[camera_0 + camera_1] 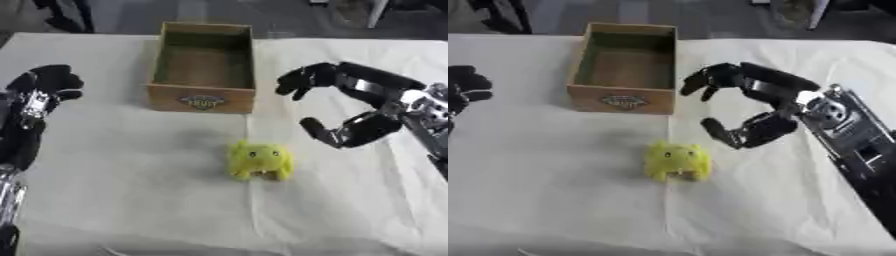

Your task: Pick up objects on the table and place them in the box.

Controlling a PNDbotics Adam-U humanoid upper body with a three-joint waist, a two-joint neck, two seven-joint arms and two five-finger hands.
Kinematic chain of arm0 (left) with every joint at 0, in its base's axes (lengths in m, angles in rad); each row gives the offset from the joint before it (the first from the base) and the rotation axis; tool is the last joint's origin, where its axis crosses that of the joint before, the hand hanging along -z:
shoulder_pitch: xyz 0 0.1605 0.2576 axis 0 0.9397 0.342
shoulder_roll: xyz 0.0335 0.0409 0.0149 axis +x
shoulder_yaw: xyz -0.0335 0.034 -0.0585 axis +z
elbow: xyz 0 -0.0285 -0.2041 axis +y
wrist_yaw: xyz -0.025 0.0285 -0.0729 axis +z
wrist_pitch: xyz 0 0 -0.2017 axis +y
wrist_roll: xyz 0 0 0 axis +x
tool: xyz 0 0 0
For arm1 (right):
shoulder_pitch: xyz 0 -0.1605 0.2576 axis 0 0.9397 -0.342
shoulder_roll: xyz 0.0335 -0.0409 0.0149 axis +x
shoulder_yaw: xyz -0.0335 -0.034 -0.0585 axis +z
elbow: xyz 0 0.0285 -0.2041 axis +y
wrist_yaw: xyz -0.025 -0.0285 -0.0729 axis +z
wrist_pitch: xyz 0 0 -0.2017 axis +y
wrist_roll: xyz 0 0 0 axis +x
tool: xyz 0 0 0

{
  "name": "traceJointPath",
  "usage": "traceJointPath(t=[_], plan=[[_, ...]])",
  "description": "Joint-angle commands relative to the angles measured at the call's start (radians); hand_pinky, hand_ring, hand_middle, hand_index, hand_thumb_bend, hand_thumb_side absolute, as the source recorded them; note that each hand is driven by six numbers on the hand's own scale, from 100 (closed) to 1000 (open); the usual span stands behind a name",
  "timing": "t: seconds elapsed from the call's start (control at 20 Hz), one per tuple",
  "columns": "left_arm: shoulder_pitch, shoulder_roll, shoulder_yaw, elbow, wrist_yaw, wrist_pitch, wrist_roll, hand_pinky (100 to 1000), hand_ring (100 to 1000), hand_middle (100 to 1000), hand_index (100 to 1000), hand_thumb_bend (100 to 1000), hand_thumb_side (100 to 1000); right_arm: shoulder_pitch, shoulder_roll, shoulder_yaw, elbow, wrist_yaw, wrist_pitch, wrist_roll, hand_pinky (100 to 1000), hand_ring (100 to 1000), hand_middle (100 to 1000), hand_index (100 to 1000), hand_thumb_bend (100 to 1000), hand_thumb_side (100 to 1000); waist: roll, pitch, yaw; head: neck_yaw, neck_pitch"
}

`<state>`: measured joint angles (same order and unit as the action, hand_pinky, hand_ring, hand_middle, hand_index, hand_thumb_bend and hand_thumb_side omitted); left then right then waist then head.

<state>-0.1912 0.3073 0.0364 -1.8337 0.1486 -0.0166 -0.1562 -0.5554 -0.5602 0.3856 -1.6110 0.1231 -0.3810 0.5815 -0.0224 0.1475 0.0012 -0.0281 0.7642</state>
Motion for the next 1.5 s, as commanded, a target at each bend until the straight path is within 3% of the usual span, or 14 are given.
traceJointPath(t=[0.05,0.25,0.95,1.25,1.5], plan=[[-0.012,0.009,0.001,-0.020,0.006,-0.001,-0.003,770,744,647,768,304,649,-0.023,0.013,0.009,0.055,0.064,-0.038,0.007,776,962,823,877,100,297,0.002,-0.012,0.002,-0.006,0.006],[-0.012,0.008,0.000,-0.020,0.005,-0.001,-0.004,770,744,647,768,305,649,-0.029,0.037,0.017,0.118,0.156,-0.078,0.001,829,986,853,892,100,360,0.004,-0.012,0.002,-0.010,0.006],[-0.012,0.005,-0.002,-0.019,0.003,-0.001,-0.007,770,745,646,768,306,648,-0.058,0.106,0.025,0.257,0.426,-0.120,-0.137,876,1000,898,918,100,328,0.006,-0.011,0.006,-0.019,0.006],[-0.011,0.004,-0.002,-0.019,0.003,0.000,-0.008,769,744,646,768,308,649,-0.057,0.126,0.041,0.280,0.471,-0.133,-0.136,869,1000,890,917,100,409,0.005,-0.012,0.006,-0.021,0.006],[-0.009,0.004,-0.002,-0.016,0.001,0.001,-0.009,770,745,647,768,309,650,-0.059,0.121,0.048,0.248,0.455,-0.139,-0.116,869,999,889,920,100,441,0.003,-0.016,0.002,-0.021,0.006]])
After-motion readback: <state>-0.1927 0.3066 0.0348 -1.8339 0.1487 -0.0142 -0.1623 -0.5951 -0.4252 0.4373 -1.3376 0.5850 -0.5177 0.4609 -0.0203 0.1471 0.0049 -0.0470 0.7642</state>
